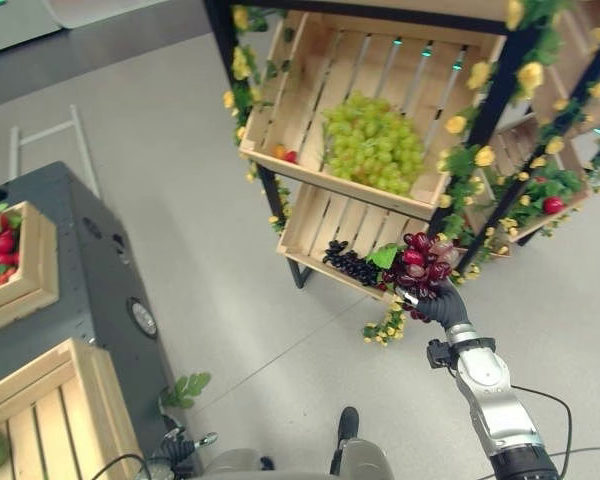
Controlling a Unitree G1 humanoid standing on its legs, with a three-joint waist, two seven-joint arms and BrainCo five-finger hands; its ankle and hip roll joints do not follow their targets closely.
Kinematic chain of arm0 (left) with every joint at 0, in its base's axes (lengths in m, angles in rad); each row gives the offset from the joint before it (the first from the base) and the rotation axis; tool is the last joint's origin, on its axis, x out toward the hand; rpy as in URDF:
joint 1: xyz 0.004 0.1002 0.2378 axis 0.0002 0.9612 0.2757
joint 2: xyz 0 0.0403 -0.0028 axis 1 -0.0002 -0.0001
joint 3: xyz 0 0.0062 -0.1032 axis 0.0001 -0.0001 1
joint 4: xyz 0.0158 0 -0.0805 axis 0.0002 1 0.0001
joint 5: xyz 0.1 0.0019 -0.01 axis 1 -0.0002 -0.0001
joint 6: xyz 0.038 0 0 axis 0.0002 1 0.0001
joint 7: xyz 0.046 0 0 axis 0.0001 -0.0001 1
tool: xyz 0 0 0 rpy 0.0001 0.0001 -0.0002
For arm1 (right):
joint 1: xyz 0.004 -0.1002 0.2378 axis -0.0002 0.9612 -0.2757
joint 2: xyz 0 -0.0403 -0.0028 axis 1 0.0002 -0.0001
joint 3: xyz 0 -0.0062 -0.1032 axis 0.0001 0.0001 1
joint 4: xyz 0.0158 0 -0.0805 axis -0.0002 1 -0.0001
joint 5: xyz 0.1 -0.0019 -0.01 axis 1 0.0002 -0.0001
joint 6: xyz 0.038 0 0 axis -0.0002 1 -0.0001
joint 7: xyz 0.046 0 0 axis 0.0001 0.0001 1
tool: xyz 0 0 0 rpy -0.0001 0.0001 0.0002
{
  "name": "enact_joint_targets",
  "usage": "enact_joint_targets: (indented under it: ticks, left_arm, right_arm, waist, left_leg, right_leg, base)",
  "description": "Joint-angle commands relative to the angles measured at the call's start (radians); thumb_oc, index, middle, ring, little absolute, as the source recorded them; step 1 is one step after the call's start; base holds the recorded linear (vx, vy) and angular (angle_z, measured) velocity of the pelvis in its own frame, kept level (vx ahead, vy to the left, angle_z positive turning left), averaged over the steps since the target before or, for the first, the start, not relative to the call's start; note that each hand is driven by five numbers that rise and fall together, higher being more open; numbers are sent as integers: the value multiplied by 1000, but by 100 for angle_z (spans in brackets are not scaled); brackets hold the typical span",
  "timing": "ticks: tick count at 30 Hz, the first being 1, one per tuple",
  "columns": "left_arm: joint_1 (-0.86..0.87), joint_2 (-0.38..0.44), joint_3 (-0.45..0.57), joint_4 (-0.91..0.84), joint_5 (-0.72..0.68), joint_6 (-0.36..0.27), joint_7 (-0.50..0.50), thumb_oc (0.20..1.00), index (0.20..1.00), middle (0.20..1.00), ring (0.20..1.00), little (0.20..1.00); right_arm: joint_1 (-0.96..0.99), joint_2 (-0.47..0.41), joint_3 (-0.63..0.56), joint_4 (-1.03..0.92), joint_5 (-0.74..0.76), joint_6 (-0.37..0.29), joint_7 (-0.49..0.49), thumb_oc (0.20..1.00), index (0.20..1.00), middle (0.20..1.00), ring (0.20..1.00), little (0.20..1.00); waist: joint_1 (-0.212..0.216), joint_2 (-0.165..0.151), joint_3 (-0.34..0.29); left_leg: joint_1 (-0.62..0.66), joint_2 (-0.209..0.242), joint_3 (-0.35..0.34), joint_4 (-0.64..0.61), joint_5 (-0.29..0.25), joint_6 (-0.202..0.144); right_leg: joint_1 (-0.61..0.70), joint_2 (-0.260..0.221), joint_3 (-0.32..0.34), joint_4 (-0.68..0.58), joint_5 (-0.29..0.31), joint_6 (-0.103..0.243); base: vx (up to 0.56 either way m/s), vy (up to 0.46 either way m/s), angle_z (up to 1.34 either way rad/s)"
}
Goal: Pick up the fruits from the basket on one side to the basket on the other side
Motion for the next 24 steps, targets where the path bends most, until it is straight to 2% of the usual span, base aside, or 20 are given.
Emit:
enact_joint_targets:
  ticks: [1,3,5,6,9,13,15,16,17,20,24]
  left_arm:
    - [-10,7,33,5,-46,-20,27,1000,1000,1000,1000,1000]
    - [-12,5,38,16,-58,-21,27,1000,1000,1000,1000,1000]
    - [-11,4,42,21,-69,-23,24,1000,1000,1000,1000,1000]
    - [-25,-2,30,12,-74,-24,23,1000,1000,1000,1000,1000]
    - [-19,-6,28,10,-76,-24,23,1000,1000,1000,1000,1000]
    - [-17,-10,14,0,-66,-26,20,1000,1000,1000,1000,1000]
    - [-20,-5,16,-13,-81,-30,25,1000,1000,1000,1000,1000]
    - [-21,-5,17,-12,-81,-30,25,1000,1000,1000,1000,1000]
    - [-40,9,20,-20,-93,-32,42,1000,1000,1000,1000,1000]
    - [-42,20,16,-20,-77,-27,38,1000,1000,1000,1000,1000]
    - [-31,9,12,-5,-55,-16,32,1000,1000,1000,1000,1000]
  right_arm:
    - [-91,-22,-9,-90,35,-90,10,200,200,200,200,200]
    - [-100,-26,3,-86,27,-94,13,200,200,200,200,200]
    - [-105,-25,9,-84,23,-93,14,200,200,200,200,200]
    - [-97,-21,0,-89,11,-96,2,200,200,200,200,200]
    - [-99,-6,10,-77,-3,-89,-3,200,200,200,200,200]
    - [-86,17,14,-59,-18,-75,0,200,200,200,200,200]
    - [-126,30,40,-49,-28,-71,-6,200,200,200,200,200]
    - [-127,30,40,-48,-28,-71,-7,200,200,200,200,200]
    - [-171,48,78,-50,-25,-73,-11,200,200,200,200,200]
    - [-178,61,87,-50,-20,-66,-7,200,200,200,200,200]
    - [-155,60,81,-79,-16,-61,-2,200,200,200,200,200]
  waist:
    - [40,-2,13]
    - [52,6,20]
    - [53,16,18]
    - [41,22,26]
    - [42,28,19]
    - [35,30,-1]
    - [47,30,3]
    - [52,29,4]
    - [78,26,8]
    - [79,11,-17]
    - [68,12,-42]
  left_leg:
    - [-29,21,-95,-83,42,26]
    - [-34,25,-162,-142,87,14]
    - [-12,23,-184,-184,94,17]
    - [-22,37,-135,-186,109,15]
    - [-3,33,-133,-206,96,23]
    - [53,27,-77,-251,83,52]
    - [68,40,-21,-279,84,56]
    - [71,41,-16,-281,84,56]
    - [64,69,46,-310,98,43]
    - [85,59,50,-340,99,47]
    - [107,57,57,-353,93,50]
  right_leg:
    - [125,54,77,-61,-72,138]
    - [134,69,119,-67,-76,141]
    - [139,82,145,-68,-82,139]
    - [141,73,141,-61,-87,141]
    - [145,70,151,-54,-96,150]
    - [168,29,164,-38,-106,168]
    - [144,11,156,-36,-81,186]
    - [144,11,161,-36,-81,186]
    - [93,-20,78,-35,-46,209]
    - [110,-18,65,-80,-31,211]
    - [116,-26,57,-94,-27,217]
  base:
    - [134,75,-58]
    - [96,83,-71]
    - [69,132,-74]
    - [36,153,-85]
    - [87,179,-40]
    - [119,204,-6]
    - [-21,119,-27]
    - [-143,72,-78]
    - [-84,80,-130]
    - [11,71,-80]
    - [68,71,6]
